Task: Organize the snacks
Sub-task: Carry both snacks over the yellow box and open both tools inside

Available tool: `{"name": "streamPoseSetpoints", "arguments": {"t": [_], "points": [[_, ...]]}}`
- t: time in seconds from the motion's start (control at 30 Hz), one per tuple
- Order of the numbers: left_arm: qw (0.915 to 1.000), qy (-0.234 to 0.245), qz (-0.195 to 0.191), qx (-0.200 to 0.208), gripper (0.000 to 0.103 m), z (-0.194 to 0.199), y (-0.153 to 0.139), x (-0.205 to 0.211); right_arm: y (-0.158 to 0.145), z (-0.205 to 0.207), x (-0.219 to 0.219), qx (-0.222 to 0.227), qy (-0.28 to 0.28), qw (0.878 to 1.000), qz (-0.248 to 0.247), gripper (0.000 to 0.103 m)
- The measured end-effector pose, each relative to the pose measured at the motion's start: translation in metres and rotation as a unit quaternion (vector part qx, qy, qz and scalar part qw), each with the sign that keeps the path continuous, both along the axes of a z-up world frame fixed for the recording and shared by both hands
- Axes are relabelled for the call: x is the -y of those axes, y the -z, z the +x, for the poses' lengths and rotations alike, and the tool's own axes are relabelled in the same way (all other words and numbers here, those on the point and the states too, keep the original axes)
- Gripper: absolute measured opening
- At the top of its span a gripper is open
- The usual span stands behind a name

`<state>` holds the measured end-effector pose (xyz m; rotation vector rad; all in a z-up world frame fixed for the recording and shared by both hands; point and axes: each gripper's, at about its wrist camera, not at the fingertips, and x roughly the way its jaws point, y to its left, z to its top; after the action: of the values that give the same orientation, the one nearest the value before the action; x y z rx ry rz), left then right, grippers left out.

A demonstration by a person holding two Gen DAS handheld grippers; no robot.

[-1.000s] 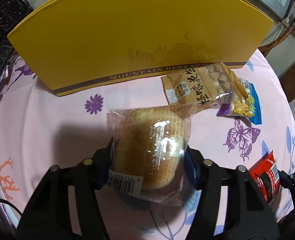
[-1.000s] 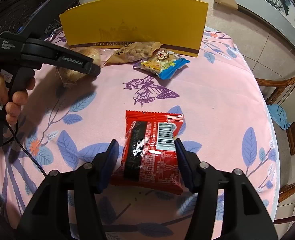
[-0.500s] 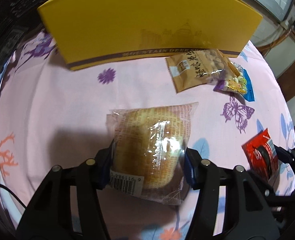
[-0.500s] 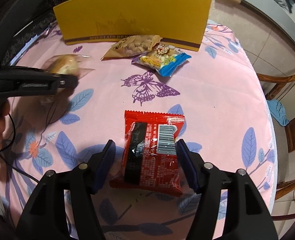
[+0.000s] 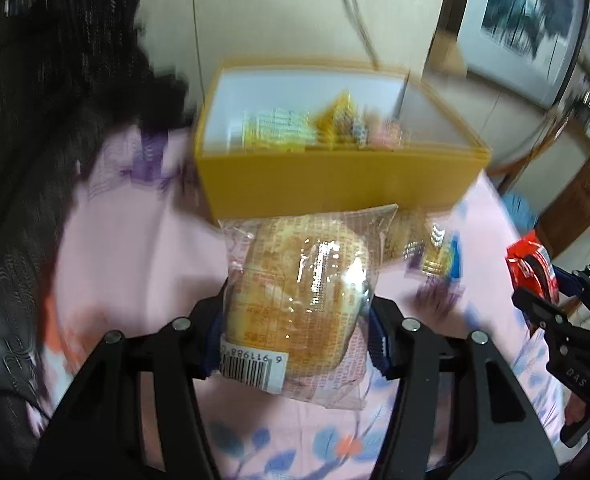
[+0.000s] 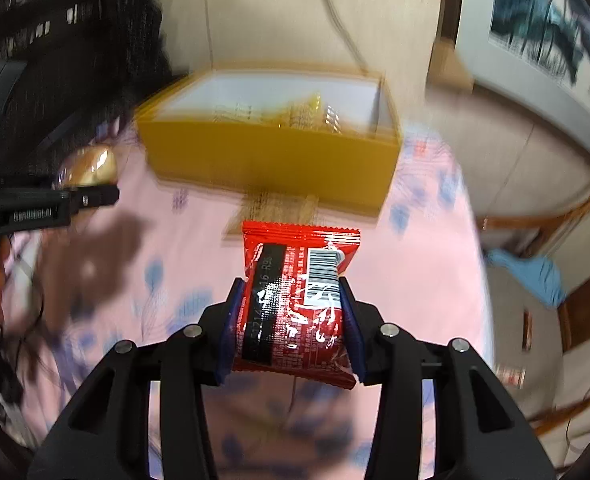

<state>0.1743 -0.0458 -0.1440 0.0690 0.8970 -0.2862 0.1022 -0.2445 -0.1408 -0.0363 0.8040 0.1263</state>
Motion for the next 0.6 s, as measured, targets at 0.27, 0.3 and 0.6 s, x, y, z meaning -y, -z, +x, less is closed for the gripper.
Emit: {"name": "streamPoseSetpoints", "arguments": {"t": [0.27,0.3,0.6], "points": [[0.9949,-0.036,-0.064,0.069,0.058,0.072,-0.075,0.016,-0.072,0.080,0.011,0.120,0.025,0.992,0.023,0.045],[0.9943,-0.039,-0.067,0.072,0.058,0.078,-0.078,0.017,-0.075,0.087,0.011,0.127,0.025,0.991,0.023,0.045],[0.9936,-0.068,-0.075,0.050,0.058,0.142,-0.053,0.031,-0.064,0.153,0.014,0.128,0.025,0.991,0.029,0.045]]}}
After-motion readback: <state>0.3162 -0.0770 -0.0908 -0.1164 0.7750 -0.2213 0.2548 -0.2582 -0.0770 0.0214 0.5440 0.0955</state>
